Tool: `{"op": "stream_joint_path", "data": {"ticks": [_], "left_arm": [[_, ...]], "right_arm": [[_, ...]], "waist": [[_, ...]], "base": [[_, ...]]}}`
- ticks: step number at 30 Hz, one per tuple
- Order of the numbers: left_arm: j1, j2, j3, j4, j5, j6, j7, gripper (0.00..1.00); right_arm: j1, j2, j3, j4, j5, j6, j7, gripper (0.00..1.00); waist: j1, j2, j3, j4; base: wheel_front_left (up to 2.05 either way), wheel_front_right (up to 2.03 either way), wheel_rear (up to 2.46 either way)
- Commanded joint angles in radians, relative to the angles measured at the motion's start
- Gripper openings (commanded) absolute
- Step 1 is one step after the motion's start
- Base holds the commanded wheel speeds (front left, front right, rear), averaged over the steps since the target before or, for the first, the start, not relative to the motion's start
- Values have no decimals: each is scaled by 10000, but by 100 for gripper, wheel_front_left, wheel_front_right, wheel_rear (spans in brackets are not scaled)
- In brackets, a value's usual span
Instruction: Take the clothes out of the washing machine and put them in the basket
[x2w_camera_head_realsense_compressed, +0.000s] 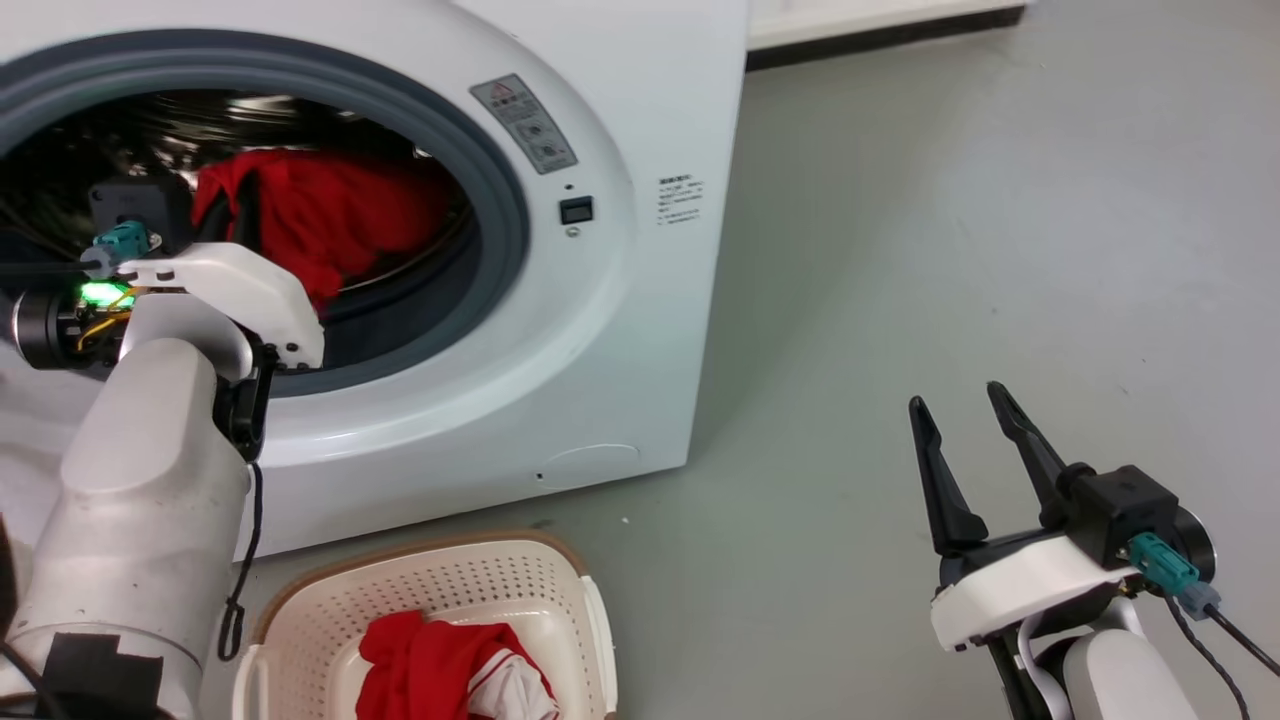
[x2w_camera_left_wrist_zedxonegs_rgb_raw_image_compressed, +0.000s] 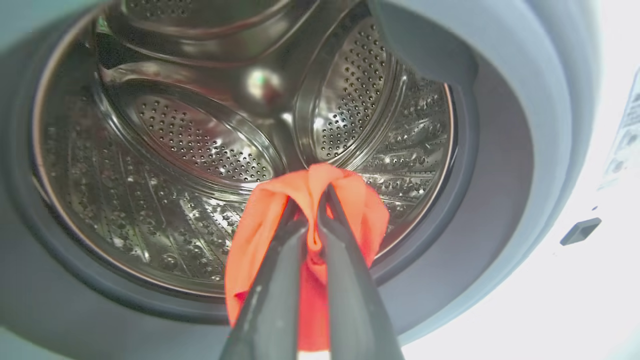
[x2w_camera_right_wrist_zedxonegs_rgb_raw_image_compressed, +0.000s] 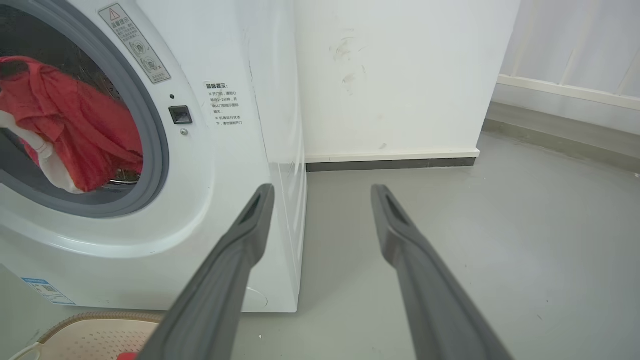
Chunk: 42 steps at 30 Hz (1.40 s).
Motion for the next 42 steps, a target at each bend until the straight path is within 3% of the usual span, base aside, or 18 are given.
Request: {"op": "stream_joint_path", "data": {"ticks": [1,12,20,29,36,42], "left_arm": [[151,-67,-17,-222,-4,-19,-65,0],[1503,-194,24,-3754,236,292,-73,0],[3109,-114,1,-7432,331,1076,208,0],[5806,-24,-35,-11124,183,2090,1243,0],[7821,-284,-295,-11463,-293,2536,1925,0],[8131,-627,-501,-9928,-817,2205,1832,0]], "right_arm": [[161,13,-49,-82,-79,-7,24,100],[545,13,-289,-524,-141,-7,264,100],[738,13,-333,-693,-192,-7,385,100],[708,13,-228,-823,-290,-7,492,100],[471,13,-146,-916,-277,-7,495,100],[103,13,17,-1074,-404,-9,462,100]], "waist": [[1,0,-209,226],[1,0,-512,955],[1,0,-558,1419],[1,0,-463,1686],[1,0,13,1771],[1,0,928,1732]], "base": [[0,0,0],[0,0,0],[0,0,0],[0,0,0],[0,0,0],[0,0,0]]}}
